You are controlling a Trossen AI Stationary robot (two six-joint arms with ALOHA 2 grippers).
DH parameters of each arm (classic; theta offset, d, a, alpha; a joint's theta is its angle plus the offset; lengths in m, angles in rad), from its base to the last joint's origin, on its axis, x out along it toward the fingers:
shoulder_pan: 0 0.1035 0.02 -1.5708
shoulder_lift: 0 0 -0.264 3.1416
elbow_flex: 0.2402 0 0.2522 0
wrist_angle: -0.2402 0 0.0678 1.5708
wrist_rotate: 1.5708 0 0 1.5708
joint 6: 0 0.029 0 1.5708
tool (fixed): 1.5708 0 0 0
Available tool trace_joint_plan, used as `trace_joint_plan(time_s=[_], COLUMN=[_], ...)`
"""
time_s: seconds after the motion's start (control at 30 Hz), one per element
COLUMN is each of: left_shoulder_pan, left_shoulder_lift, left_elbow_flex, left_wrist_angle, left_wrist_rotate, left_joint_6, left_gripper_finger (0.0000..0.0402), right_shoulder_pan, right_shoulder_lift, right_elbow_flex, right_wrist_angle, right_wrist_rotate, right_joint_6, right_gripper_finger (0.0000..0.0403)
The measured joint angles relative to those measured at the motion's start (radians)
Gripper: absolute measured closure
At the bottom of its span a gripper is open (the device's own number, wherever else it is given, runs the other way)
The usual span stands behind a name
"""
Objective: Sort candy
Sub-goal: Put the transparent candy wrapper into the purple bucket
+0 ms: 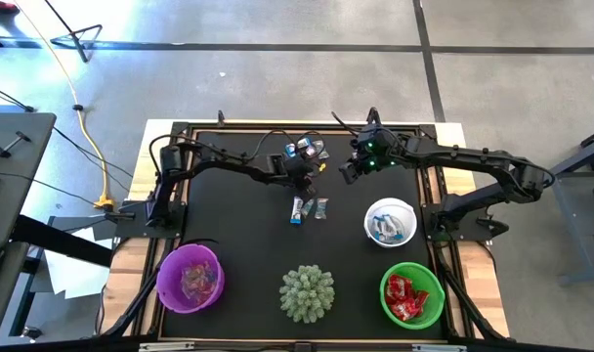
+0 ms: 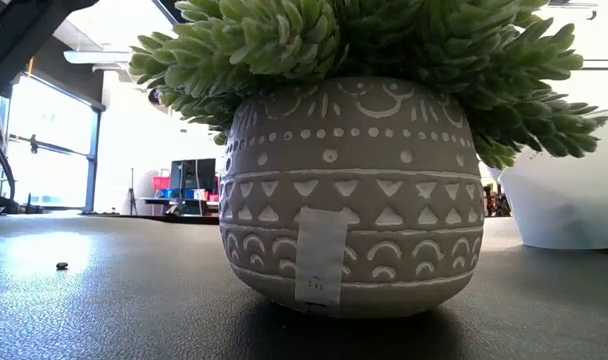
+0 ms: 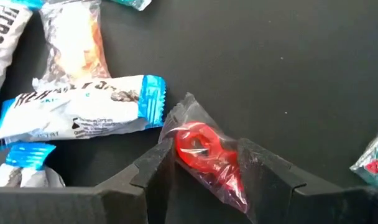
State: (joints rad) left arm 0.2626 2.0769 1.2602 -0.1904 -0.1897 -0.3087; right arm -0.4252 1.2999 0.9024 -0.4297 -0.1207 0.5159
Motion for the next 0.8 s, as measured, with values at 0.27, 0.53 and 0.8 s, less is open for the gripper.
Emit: trace_joint_plan(time_s=[0.27, 0.53, 0.8], left_shoulder_pan=[-0.007, -0.026, -0.037], left_shoulder_lift=[-0.004, -0.028, -0.069], left_elbow_flex=[-0.003, -0.007, -0.009], left_wrist_angle=[0.017, 0.007, -0.037], left_wrist_rotate=[-0.001, -0.025, -0.015], left_joint_6=[-0.03, -0.029, -0.029], left_gripper_finger=[0.0261, 0.0335, 0.0373], right_shoulder_pan=[0.0, 0.0, 0.0], right_shoulder_lift=[0.0, 0.0, 0.0], right_elbow_flex=[0.0, 0.0, 0.0], right_wrist_angle=[0.0, -0.001, -0.001], right_wrist_rotate=[0.0, 0.001, 0.001], right_joint_6=[0.001, 0.0, 0.0], right_gripper_finger=[0.0279, 0.0279, 0.0279])
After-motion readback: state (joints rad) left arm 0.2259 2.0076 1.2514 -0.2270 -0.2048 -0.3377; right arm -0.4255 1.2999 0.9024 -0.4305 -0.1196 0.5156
